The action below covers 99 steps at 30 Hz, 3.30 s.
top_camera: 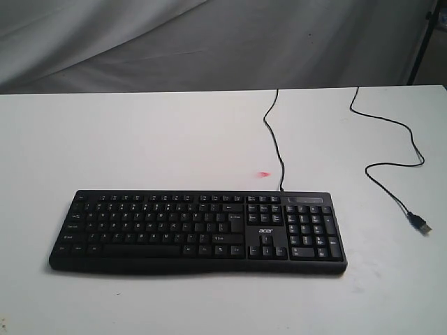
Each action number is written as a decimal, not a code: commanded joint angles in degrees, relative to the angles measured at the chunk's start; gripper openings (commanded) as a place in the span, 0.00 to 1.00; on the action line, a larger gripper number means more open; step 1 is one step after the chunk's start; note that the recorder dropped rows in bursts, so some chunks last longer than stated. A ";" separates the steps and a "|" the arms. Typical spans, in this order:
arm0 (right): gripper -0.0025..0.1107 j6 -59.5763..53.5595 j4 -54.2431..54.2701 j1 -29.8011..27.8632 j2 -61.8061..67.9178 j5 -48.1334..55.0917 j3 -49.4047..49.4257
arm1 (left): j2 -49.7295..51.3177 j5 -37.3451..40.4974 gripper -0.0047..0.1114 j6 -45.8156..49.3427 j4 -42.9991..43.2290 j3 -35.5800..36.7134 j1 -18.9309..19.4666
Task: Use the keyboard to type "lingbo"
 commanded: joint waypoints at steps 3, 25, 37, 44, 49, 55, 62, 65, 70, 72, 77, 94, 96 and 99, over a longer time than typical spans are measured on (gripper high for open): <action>0.02 0.36 0.04 -5.50 -4.01 0.62 4.69 | 0.18 -0.25 0.05 -0.16 -0.03 0.29 -0.22; 0.02 12.36 -5.46 -5.51 -4.01 -4.97 11.60 | 0.18 -0.24 0.05 -0.16 -0.03 0.29 -0.22; 0.02 12.36 -5.46 -5.51 -4.01 -4.06 11.60 | 0.18 -0.24 0.05 -0.16 -0.03 0.29 -0.22; 0.02 12.36 -5.46 -5.51 -4.01 -4.06 11.60 | 0.18 -0.24 0.05 -0.16 -0.03 0.29 -0.22; 0.02 12.36 -5.46 -5.51 -4.01 -4.06 11.60 | 0.18 -0.24 0.05 -0.16 -0.03 0.29 -0.22; 0.02 12.36 -5.46 -5.51 -4.01 -4.06 11.60 | 0.18 -0.24 0.05 -0.16 -0.03 0.29 -0.22; 0.02 12.36 -5.46 -5.51 -4.01 -4.06 11.60 | 0.18 -0.24 0.05 -0.16 -0.03 0.29 -0.22; 0.02 12.36 -5.46 -5.51 -4.01 -4.06 11.60 | 0.18 -0.24 0.05 -0.16 -0.03 0.29 -0.22; 0.02 12.36 -5.46 -5.51 -4.01 -4.06 11.60 | 0.18 -0.24 0.05 -0.16 -0.03 0.29 -0.22; 0.02 12.36 -5.46 -5.51 -4.01 -4.06 11.60 | 0.18 -0.24 0.05 -0.16 -0.03 0.29 -0.22; 0.02 12.36 -5.46 -5.51 -4.01 -4.06 11.60 | 0.18 -0.24 0.05 -0.16 -0.03 0.29 -0.22; 0.02 12.36 -5.46 -5.51 -4.01 -4.06 11.60 | 0.18 -0.24 0.05 -0.16 -0.03 0.29 -0.22; 0.02 12.36 -5.46 -5.51 -4.01 -4.06 11.60 | 0.18 -0.24 0.05 -0.16 -0.03 0.29 -0.22; 0.02 12.36 -5.46 -5.51 -4.01 -4.06 11.60 | 0.18 -0.24 0.05 -0.16 -0.03 0.29 -0.22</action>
